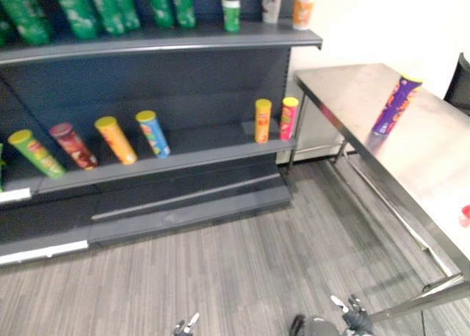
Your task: Put the gum and the chips on the shelf.
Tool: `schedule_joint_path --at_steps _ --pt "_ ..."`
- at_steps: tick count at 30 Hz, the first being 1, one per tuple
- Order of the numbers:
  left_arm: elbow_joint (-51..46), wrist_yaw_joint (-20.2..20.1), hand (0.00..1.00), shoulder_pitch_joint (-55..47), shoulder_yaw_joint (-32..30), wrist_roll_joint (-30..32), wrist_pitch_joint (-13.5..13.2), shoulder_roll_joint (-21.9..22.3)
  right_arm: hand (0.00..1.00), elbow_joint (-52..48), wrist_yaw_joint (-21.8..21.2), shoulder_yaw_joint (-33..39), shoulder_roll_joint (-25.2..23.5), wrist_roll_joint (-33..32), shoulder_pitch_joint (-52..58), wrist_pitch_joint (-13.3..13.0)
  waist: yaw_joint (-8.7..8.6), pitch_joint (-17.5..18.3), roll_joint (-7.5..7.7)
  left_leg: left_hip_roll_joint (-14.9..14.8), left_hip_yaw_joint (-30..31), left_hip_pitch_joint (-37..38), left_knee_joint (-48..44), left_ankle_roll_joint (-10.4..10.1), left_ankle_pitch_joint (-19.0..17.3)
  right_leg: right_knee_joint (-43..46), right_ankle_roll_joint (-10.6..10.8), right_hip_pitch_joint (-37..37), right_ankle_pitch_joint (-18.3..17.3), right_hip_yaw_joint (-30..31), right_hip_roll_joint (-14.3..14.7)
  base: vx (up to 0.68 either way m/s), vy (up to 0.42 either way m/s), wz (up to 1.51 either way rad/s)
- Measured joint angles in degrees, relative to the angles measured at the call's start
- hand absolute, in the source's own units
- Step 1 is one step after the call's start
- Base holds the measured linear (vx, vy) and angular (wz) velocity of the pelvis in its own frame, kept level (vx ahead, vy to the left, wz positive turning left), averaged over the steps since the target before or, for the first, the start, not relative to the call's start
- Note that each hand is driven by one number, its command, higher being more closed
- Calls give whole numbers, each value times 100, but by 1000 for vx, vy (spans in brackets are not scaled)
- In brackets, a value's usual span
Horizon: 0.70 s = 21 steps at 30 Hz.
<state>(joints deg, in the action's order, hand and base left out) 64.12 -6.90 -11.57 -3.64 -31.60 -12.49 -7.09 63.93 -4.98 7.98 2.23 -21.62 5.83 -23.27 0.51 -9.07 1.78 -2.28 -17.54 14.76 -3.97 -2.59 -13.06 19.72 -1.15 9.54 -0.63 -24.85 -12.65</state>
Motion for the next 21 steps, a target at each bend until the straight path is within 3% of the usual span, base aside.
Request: schedule_joint_path --at_steps 3,8,16,19,21 --pt "82 22 0 7 -21 82 -8 279 0 2 -193 -195 252 -88 -120 -57 -21 -35 -397 -365 -351 68 8 -170 -84 -519 -6 -161 39 -116 553 240 -162 -47" --pt "57 43 0 30 7 80 -18 245 0 1 -185 -567 299 -93 -127 -24 -16 -57 -355 -665 -576 129 -284 -325 10 -1473 -58 -678 48 -187 996 84 -112 -16" --pt "-22 66 0 79 238 135 90 121 0 -1 -15 -603 303 -228 -88 77 -48 -59 -332 -814 -1125 23 -501 -485 126 -1843 -44 -699 61 -347 1125 3 18 -24" --pt "-15 43 0 183 339 139 155 48 0 2 90 -549 298 -355 -91 165 -92 -65 -307 -955 -1274 -207 -1259 -494 131 -1706 -159 -632 -21 -244 1132 59 5 -44" --pt "-17 37 0 225 309 124 153 53 0 0 170 -387 300 -358 -84 201 -201 -70 -358 -1452 -1341 -661 -2773 -642 278 -1623 -287 -686 -137 28 1314 142 -88 -62"
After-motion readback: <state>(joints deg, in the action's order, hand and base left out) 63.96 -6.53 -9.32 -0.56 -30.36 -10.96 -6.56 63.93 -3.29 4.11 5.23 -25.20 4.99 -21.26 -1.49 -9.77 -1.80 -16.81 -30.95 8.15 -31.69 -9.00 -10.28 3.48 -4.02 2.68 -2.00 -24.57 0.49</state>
